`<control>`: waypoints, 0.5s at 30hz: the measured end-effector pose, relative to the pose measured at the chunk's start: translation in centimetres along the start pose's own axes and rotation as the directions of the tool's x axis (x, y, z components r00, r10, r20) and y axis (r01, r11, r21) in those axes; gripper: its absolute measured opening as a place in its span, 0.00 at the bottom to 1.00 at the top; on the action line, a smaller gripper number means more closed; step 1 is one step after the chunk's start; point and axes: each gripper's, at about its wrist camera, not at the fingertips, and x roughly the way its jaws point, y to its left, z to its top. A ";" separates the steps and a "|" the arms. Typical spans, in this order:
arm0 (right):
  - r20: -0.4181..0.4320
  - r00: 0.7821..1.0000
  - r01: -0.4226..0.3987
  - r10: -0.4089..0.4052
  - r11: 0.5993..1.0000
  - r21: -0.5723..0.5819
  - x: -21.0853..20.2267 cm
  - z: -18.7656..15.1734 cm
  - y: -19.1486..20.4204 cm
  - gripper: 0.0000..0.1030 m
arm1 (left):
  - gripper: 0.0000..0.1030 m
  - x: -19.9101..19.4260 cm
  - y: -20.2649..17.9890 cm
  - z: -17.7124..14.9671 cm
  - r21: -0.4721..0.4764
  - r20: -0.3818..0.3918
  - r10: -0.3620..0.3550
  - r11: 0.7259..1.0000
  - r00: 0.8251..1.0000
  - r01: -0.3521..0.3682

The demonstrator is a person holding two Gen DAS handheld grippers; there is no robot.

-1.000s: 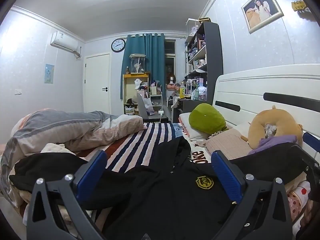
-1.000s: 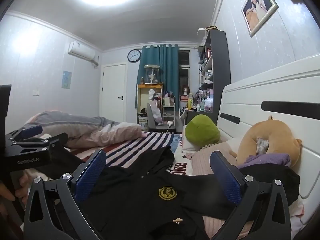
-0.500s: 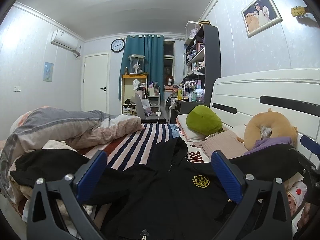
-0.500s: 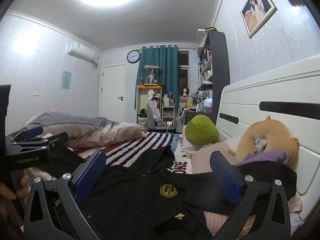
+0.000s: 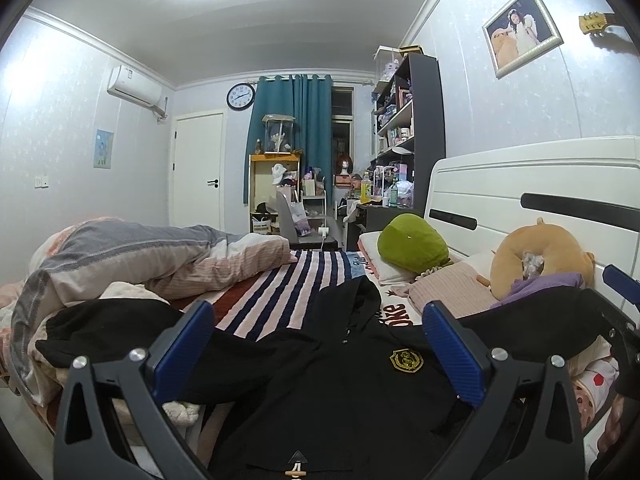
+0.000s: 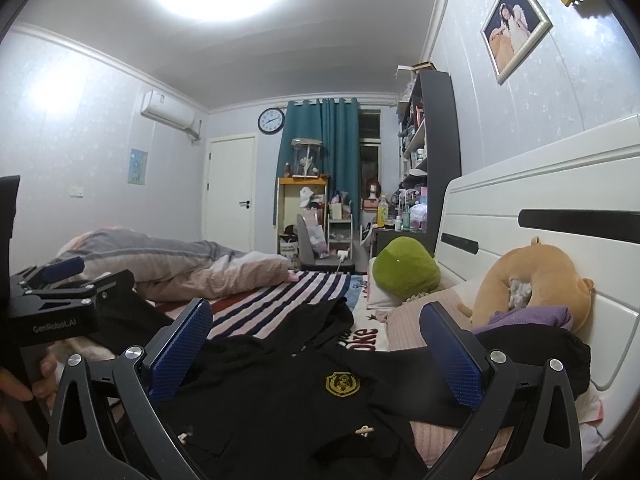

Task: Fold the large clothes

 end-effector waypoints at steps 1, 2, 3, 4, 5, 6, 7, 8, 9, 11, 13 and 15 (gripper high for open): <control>0.002 1.000 0.000 0.000 1.000 0.000 -0.2 0.0 0.1 1.00 | 0.99 -0.2 0.0 0.0 0.000 0.002 0.000 1.000 1.000 0.000; 0.002 1.000 0.000 0.000 1.000 0.000 -0.3 0.0 0.2 1.00 | 0.99 -0.3 0.1 -0.1 0.001 0.003 0.000 1.000 1.000 0.000; 0.001 1.000 -0.001 0.001 1.000 0.001 -0.3 0.0 0.2 1.00 | 0.99 -0.4 0.1 0.0 0.001 0.003 -0.001 1.000 1.000 0.000; 0.002 1.000 -0.002 0.002 1.000 0.001 -0.3 -0.1 0.1 1.00 | 0.99 -0.4 0.1 0.0 0.001 0.003 -0.001 1.000 1.000 0.001; 0.002 1.000 -0.002 0.002 1.000 0.000 -0.3 -0.1 0.1 1.00 | 0.99 -0.4 0.1 0.0 0.001 0.002 0.000 1.000 1.000 0.000; 0.002 1.000 -0.003 0.003 1.000 0.000 -0.3 -0.1 0.2 1.00 | 0.99 -0.4 0.0 -0.1 0.001 0.003 0.001 1.000 1.000 -0.001; 0.003 1.000 -0.003 0.003 1.000 0.000 -0.4 -0.1 0.3 1.00 | 0.99 -0.4 0.0 -0.1 0.000 0.003 0.001 1.000 1.000 -0.001; 0.003 1.000 -0.003 0.003 1.000 0.000 -0.3 0.0 0.2 1.00 | 0.99 -0.4 0.0 -0.1 0.000 0.004 0.000 1.000 1.000 0.000; 0.004 1.000 -0.003 0.003 1.000 -0.001 -0.4 0.0 0.3 1.00 | 0.99 -0.4 0.0 -0.1 0.000 0.004 0.000 1.000 1.000 0.000; 0.003 1.000 -0.001 0.001 1.000 0.000 -0.5 0.1 0.3 1.00 | 0.99 -0.5 0.0 -0.1 -0.001 0.004 0.000 1.000 1.000 0.000; 0.004 1.000 -0.003 0.003 1.000 0.002 -0.5 0.0 0.3 1.00 | 0.99 -0.6 0.0 -0.1 -0.001 0.005 0.000 1.000 1.000 0.000; 0.002 1.000 -0.008 0.008 1.000 0.003 -0.6 0.0 0.4 1.00 | 0.99 -0.6 -0.1 -0.1 -0.002 0.000 0.002 1.000 1.000 -0.002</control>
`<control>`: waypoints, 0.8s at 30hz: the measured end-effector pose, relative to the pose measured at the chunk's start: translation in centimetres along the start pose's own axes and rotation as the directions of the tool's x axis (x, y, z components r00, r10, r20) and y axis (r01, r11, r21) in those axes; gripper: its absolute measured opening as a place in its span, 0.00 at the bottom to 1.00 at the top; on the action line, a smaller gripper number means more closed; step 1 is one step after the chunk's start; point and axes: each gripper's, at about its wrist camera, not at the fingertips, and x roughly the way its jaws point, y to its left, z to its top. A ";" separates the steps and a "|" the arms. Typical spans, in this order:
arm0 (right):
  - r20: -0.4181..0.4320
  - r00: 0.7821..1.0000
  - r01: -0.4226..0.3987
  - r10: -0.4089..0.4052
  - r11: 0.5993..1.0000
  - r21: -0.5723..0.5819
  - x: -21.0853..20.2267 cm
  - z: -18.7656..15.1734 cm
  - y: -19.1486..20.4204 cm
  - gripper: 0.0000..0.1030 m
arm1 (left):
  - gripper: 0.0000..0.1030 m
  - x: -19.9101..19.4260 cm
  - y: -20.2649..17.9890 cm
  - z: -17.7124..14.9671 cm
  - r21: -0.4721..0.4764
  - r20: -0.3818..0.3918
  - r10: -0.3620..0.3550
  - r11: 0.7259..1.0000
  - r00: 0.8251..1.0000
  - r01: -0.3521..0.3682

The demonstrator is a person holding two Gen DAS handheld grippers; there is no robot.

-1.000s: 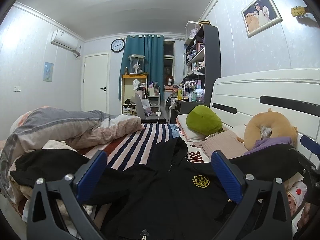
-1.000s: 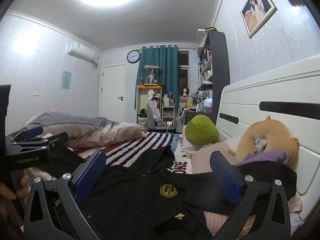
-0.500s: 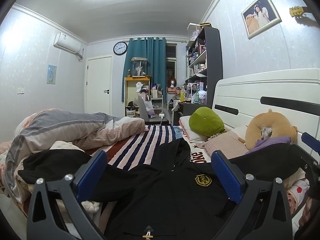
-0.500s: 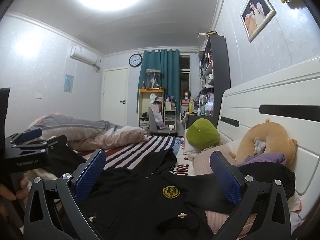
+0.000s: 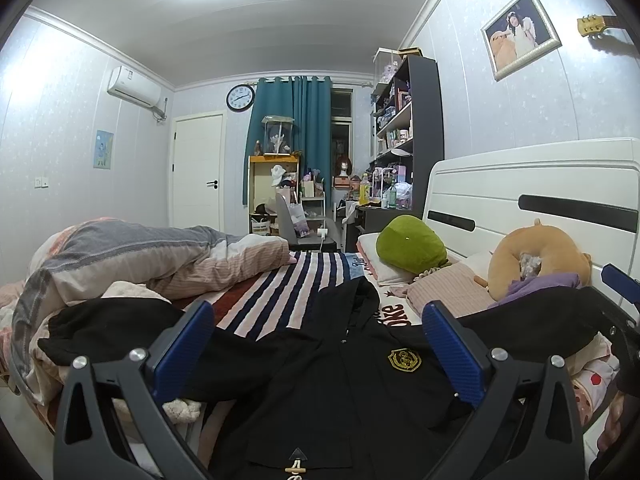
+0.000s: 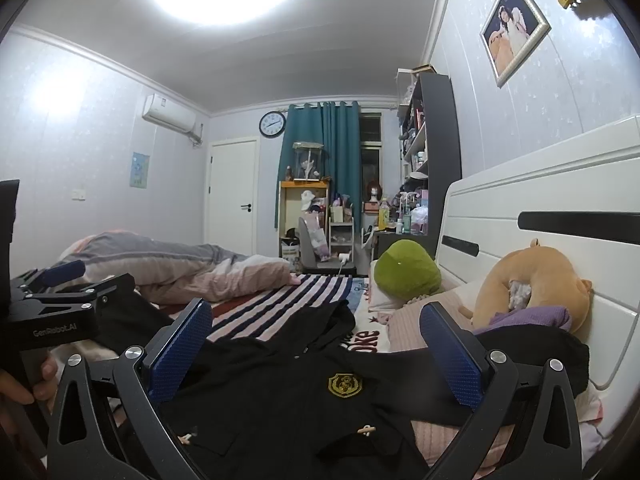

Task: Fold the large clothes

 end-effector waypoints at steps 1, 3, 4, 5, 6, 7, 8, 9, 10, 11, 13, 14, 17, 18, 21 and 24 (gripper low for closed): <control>-0.001 1.000 -0.001 0.001 1.000 0.002 -0.1 0.1 0.0 1.00 | 0.99 -0.1 0.0 -0.1 -0.001 -0.002 0.001 1.000 1.000 -0.001; -0.001 1.000 0.000 0.000 1.000 0.001 -0.1 0.0 0.0 1.00 | 0.99 -0.1 -0.2 0.0 -0.004 -0.005 0.002 1.000 1.000 -0.002; -0.003 1.000 -0.001 0.001 1.000 0.002 -0.2 0.0 0.1 1.00 | 0.99 -0.2 -0.2 0.0 -0.005 -0.006 0.002 1.000 1.000 -0.002; -0.005 1.000 -0.004 0.004 1.000 0.004 -0.3 0.0 0.2 1.00 | 0.99 -0.3 -0.2 0.0 -0.006 -0.007 0.003 1.000 1.000 -0.003; -0.006 1.000 -0.007 0.007 1.000 0.005 -0.4 0.1 0.2 1.00 | 0.99 -0.3 -0.2 0.1 -0.006 -0.009 0.002 1.000 1.000 -0.002; -0.007 1.000 -0.008 0.008 1.000 0.007 -0.5 0.1 0.1 1.00 | 0.99 -0.3 -0.2 0.1 -0.006 -0.010 0.002 1.000 1.000 -0.002; -0.007 1.000 -0.007 0.008 1.000 0.006 -0.5 0.1 0.1 1.00 | 0.99 -0.3 -0.2 0.1 -0.007 -0.010 0.003 1.000 1.000 -0.003; -0.008 1.000 -0.008 0.008 1.000 0.007 -0.5 0.1 0.2 1.00 | 0.99 -0.4 -0.2 0.1 -0.008 -0.011 0.004 1.000 1.000 -0.004; -0.010 1.000 -0.008 0.008 1.000 0.008 -0.5 0.1 0.0 1.00 | 0.99 -0.3 -0.1 0.1 -0.008 -0.012 0.004 1.000 1.000 -0.004; -0.010 1.000 -0.008 0.008 1.000 0.008 -0.5 0.1 0.0 1.00 | 0.99 -0.3 -0.1 0.1 -0.009 -0.013 0.003 1.000 1.000 -0.003; -0.014 1.000 -0.009 0.009 1.000 0.009 -0.5 0.1 0.1 1.00 | 0.99 -0.1 -0.1 0.1 -0.013 -0.014 -0.005 1.000 1.000 0.005; -0.015 1.000 -0.008 0.008 1.000 0.009 -0.5 0.1 0.1 1.00 | 0.99 0.1 0.1 0.2 -0.018 -0.015 -0.013 1.000 1.000 0.013; -0.013 0.999 -0.036 0.036 0.999 0.014 -0.2 -0.1 0.0 1.00 | 0.99 0.6 0.5 0.1 -0.029 -0.021 -0.008 1.000 1.000 0.007; -0.015 0.999 -0.052 0.052 0.998 0.021 -0.2 -0.2 0.1 1.00 | 0.99 0.7 0.7 0.1 -0.031 -0.022 -0.001 1.000 1.000 0.000; -0.023 0.998 -0.060 0.061 0.998 0.036 0.4 -0.4 0.1 1.00 | 0.99 1.2 1.5 -0.1 -0.040 -0.027 0.015 0.999 1.000 -0.016; -0.050 0.998 -0.042 0.044 0.999 0.030 1.5 -0.8 0.3 1.00 | 0.99 1.9 2.8 -0.2 -0.051 -0.043 0.024 0.998 0.999 -0.026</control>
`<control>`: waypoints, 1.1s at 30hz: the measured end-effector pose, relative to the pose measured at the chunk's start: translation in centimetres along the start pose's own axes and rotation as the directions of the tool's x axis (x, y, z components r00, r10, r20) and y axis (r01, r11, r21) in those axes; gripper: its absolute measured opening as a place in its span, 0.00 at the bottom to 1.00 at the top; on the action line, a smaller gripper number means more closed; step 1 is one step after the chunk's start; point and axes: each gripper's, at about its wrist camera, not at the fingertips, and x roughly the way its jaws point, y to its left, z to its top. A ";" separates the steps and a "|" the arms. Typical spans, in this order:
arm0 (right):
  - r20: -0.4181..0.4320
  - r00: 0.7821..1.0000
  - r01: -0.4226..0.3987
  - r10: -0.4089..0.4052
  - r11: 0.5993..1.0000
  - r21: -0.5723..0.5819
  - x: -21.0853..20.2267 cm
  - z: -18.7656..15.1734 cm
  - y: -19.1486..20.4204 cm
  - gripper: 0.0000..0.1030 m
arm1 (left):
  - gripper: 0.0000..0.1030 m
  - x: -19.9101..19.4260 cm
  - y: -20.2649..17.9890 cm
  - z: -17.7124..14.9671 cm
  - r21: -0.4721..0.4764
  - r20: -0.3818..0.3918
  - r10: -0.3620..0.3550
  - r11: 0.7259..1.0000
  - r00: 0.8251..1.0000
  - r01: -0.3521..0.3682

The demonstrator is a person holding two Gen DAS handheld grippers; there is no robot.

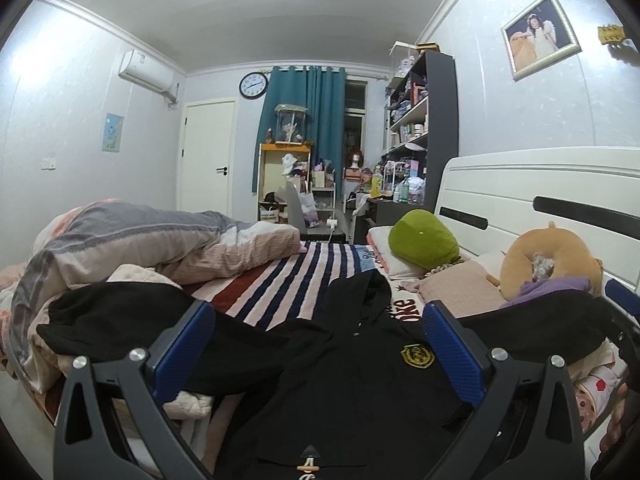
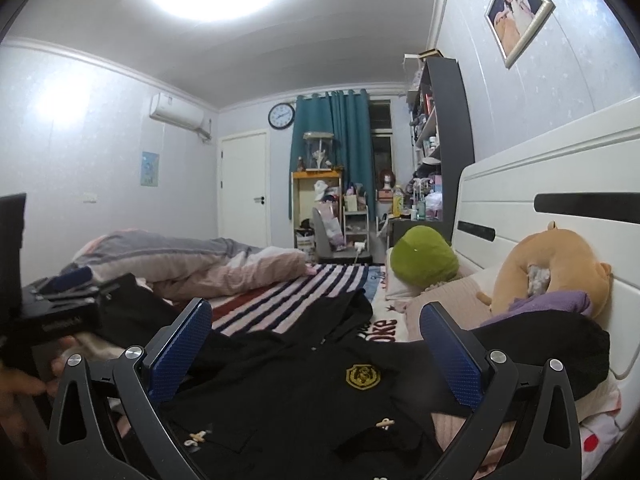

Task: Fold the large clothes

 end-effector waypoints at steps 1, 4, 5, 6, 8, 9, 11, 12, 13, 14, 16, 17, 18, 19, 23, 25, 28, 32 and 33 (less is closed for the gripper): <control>-0.008 1.000 0.002 -0.002 1.000 0.004 0.4 -0.1 -0.1 1.00 | 0.99 0.4 0.5 -0.1 -0.004 -0.007 0.005 1.000 1.000 -0.005; -0.023 1.000 -0.003 0.004 0.999 0.048 1.4 -0.7 -0.5 1.00 | 0.99 1.4 2.4 -0.6 -0.016 -0.036 0.012 1.000 0.999 -0.012; -0.026 1.000 0.001 0.001 0.998 0.069 1.8 -1.0 -0.6 1.00 | 0.99 1.7 3.4 -0.9 -0.019 -0.043 0.008 1.000 0.999 -0.008; -0.030 1.000 -0.001 0.003 0.996 0.088 2.3 -1.2 -0.6 1.00 | 0.99 2.1 4.1 -1.1 -0.020 -0.051 0.020 1.000 0.998 -0.021; -0.038 0.999 0.000 0.004 0.994 0.105 3.1 -1.4 -0.5 1.00 | 0.99 2.8 6.3 -1.7 -0.023 -0.070 0.054 0.998 0.996 -0.055; -0.044 0.999 0.006 -0.001 0.994 0.108 3.5 -1.5 -0.4 1.00 | 0.99 3.1 7.4 -2.0 -0.029 -0.084 0.048 0.998 0.995 -0.051; -0.067 0.998 0.022 -0.014 0.994 0.106 4.6 -1.8 -0.2 1.00 | 0.99 3.7 10.8 -2.7 -0.102 -0.099 0.002 0.995 0.995 -0.012; -0.079 0.997 0.029 -0.021 0.994 0.103 5.1 -1.9 0.0 1.00 | 0.99 4.0 12.4 -3.0 -0.149 -0.105 -0.019 0.989 0.994 0.003; -0.086 0.996 0.033 -0.024 0.994 0.100 5.4 -2.0 -0.1 1.00 | 0.99 4.2 13.9 -3.3 -0.189 -0.110 -0.040 0.982 0.993 0.018; -0.095 0.995 0.036 -0.027 0.995 0.095 5.9 -2.2 0.1 1.00 | 0.99 4.8 16.0 -3.8 -0.245 -0.131 -0.064 0.969 0.989 0.030; -0.112 0.994 0.028 -0.018 0.996 0.082 6.6 -2.4 0.4 1.00 | 0.89 5.6 18.2 -4.7 -0.291 -0.147 -0.083 0.956 0.986 0.037; -0.121 0.993 0.023 -0.015 0.997 0.072 7.1 -2.5 0.7 1.00 | 0.83 5.9 19.7 -5.4 -0.312 -0.156 -0.079 0.950 0.985 0.027; -0.125 0.992 0.022 -0.014 0.998 0.065 7.6 -2.5 0.9 1.00 | 0.69 6.2 20.7 -5.9 -0.326 -0.168 -0.071 0.945 0.983 0.012; -0.130 0.991 0.019 -0.012 0.998 0.057 8.0 -2.6 1.3 1.00 | 0.59 6.6 21.6 -6.4 -0.341 -0.184 -0.064 0.940 0.981 -0.002; -0.155 0.988 -0.007 0.015 0.999 0.048 10.0 -2.8 2.4 1.00 | 0.52 8.0 24.6 -8.5 -0.401 -0.222 -0.054 0.915 0.973 -0.041; -0.164 0.986 -0.021 0.028 0.999 0.040 11.0 -2.8 3.1 1.00 | 0.49 8.5 25.5 -9.3 -0.420 -0.229 -0.074 0.907 0.971 -0.030; -0.181 0.982 -0.038 0.042 0.999 0.028 12.3 -3.0 4.0 1.00 | 0.46 9.0 26.3 -10.2 -0.467 -0.237 -0.159 0.884 0.959 0.031; -0.195 0.979 -0.055 0.060 0.998 0.028 13.5 -3.3 4.9 1.00 | 0.46 9.6 26.6 -11.3 -0.465 -0.279 -0.185 0.885 0.942 0.036; -0.200 0.977 -0.062 0.068 0.997 0.035 13.8 -3.5 5.0 1.00 | 0.46 9.6 26.6 -11.5 -0.465 -0.283 -0.189 0.885 0.940 0.038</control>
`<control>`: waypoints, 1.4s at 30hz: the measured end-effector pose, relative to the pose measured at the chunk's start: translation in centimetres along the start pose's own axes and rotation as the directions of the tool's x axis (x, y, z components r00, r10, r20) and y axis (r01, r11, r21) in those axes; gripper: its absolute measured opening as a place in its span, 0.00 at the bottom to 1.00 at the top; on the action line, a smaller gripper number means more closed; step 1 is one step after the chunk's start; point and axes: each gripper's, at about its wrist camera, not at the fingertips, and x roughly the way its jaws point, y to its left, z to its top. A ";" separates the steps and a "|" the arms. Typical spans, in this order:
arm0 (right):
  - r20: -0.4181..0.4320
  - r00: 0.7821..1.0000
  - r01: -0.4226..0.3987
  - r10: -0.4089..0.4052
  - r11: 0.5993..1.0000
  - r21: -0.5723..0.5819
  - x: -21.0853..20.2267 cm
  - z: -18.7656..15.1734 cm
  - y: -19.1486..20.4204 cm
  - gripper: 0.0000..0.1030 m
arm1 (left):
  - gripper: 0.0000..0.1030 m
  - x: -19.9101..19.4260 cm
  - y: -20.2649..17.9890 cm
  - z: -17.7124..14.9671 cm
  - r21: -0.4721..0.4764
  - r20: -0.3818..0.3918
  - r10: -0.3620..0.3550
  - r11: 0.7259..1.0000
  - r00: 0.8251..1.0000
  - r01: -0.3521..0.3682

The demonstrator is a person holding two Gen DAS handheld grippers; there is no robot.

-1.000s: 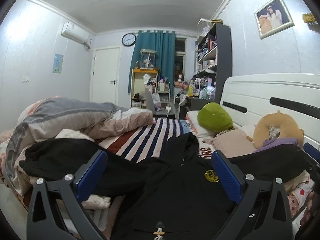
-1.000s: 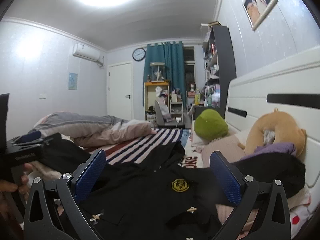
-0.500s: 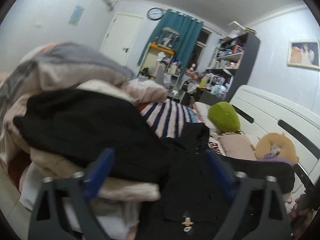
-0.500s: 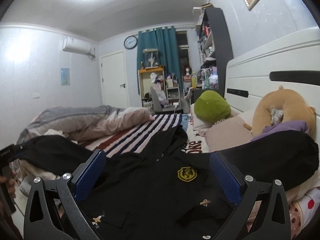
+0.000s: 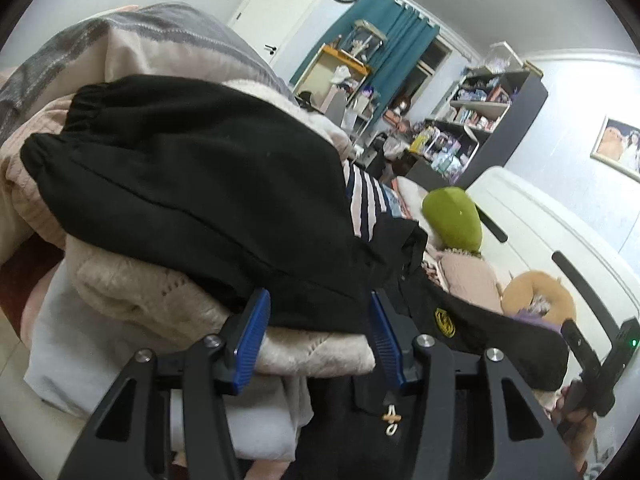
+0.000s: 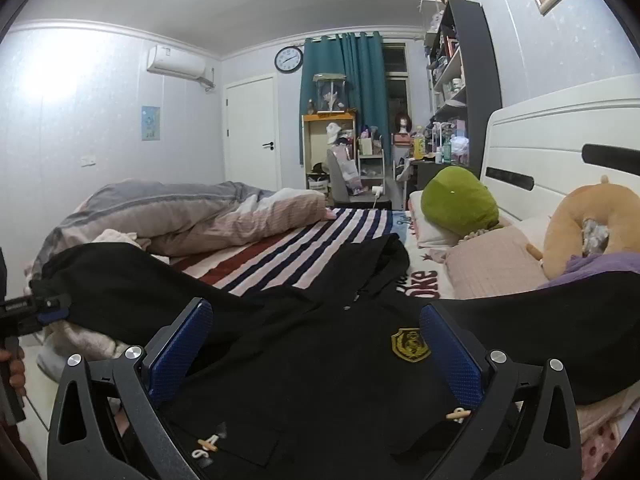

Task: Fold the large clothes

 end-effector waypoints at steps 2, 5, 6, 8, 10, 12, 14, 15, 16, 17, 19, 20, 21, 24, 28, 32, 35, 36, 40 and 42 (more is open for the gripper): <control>-0.011 1.000 -0.010 0.011 1.000 0.008 0.7 -0.1 0.0 1.00 | 0.46 -0.2 -0.1 -0.2 -0.009 -0.009 -0.008 1.000 1.000 0.008; -0.032 0.999 -0.011 0.011 1.000 0.015 1.5 -0.5 -0.1 1.00 | 0.50 -0.4 -0.4 -0.4 -0.016 -0.047 -0.018 1.000 0.999 0.017; -0.037 0.999 -0.012 0.013 1.000 0.019 1.8 -0.7 -0.2 1.00 | 0.54 -0.5 -0.4 -0.5 -0.018 -0.057 -0.029 0.999 0.998 0.028; -0.043 0.999 -0.011 0.013 1.000 0.028 2.0 -1.0 -0.3 1.00 | 0.61 -0.5 -0.8 -0.8 -0.017 -0.076 -0.055 0.998 0.996 0.054; -0.049 0.999 -0.014 0.016 0.999 0.039 2.4 -1.2 -0.6 1.00 | 0.62 -0.4 -1.1 -0.9 0.000 -0.085 -0.039 0.999 0.996 0.039; -0.053 0.998 -0.019 0.021 0.999 0.047 2.6 -1.3 -0.8 1.00 | 0.62 0.0 -1.1 -1.0 0.001 -0.112 -0.027 1.000 0.993 0.027; -0.052 0.998 -0.024 0.026 0.999 0.048 2.5 -1.3 -0.8 1.00 | 0.62 0.4 -1.2 -1.2 -0.012 -0.115 -0.018 1.000 0.993 0.016; -0.049 0.998 -0.025 0.027 0.999 0.046 2.4 -1.3 -0.9 1.00 | 0.62 0.3 -1.1 -1.0 -0.023 -0.101 -0.016 1.000 0.995 0.014; -0.043 0.999 -0.024 0.026 0.999 0.045 2.2 -1.2 -0.9 1.00 | 0.62 0.1 -0.9 -0.7 -0.045 -0.066 -0.023 0.999 0.998 0.020; -0.038 0.999 -0.025 0.027 0.999 0.046 2.1 -1.2 -1.0 1.00 | 0.62 -0.1 -0.8 -0.4 -0.059 -0.042 -0.028 0.998 0.999 0.026; -0.026 0.999 -0.032 0.033 0.998 0.053 1.7 -1.0 -1.3 1.00 | 0.61 -0.7 -0.9 0.6 -0.061 0.028 -0.022 0.998 0.999 0.024; -0.021 0.999 -0.032 0.033 0.998 0.056 1.5 -1.0 -1.4 1.00 | 0.61 -0.8 -1.0 1.3 -0.051 0.055 -0.007 0.999 0.998 0.009; -0.015 0.999 -0.033 0.034 0.998 0.060 1.3 -1.0 -1.7 1.00 | 0.57 -1.0 -1.1 1.8 -0.048 0.087 0.007 0.999 0.996 -0.003; -0.013 0.999 -0.033 0.034 0.997 0.065 0.7 -1.2 -2.5 1.00 | 0.31 -0.8 -1.1 3.3 -0.071 0.138 0.050 0.997 0.989 -0.041; -0.009 1.000 -0.013 0.013 0.997 0.073 -0.6 -1.6 -4.3 1.00 | 0.05 -0.9 -2.8 4.2 -0.047 0.175 0.042 0.998 0.984 -0.034; 0.014 1.000 0.014 -0.016 0.994 0.110 -2.2 -1.9 -7.0 1.00 | 0.04 -1.4 -7.1 3.9 0.047 0.213 -0.023 0.999 0.977 0.014; 0.028 0.999 0.026 -0.030 0.989 0.148 -3.4 -2.2 -9.5 1.00 | 0.04 -1.0 -11.4 3.3 0.137 0.189 -0.132 0.985 0.973 0.107; 0.030 0.999 0.028 -0.033 0.987 0.156 -3.8 -2.4 -10.2 1.00 | 0.04 -0.6 -12.7 3.0 0.160 0.171 -0.167 0.977 0.971 0.140; 0.035 0.998 0.054 -0.061 0.984 0.172 -5.3 -3.6 -13.3 1.00 | 0.03 2.4 -19.1 0.4 0.251 0.034 -0.273 0.933 0.961 0.256; 0.027 0.997 0.072 -0.078 0.980 0.185 -5.7 -4.7 -15.3 1.00 | 0.04 5.1 -22.3 -2.2 0.262 -0.083 -0.317 0.908 0.945 0.327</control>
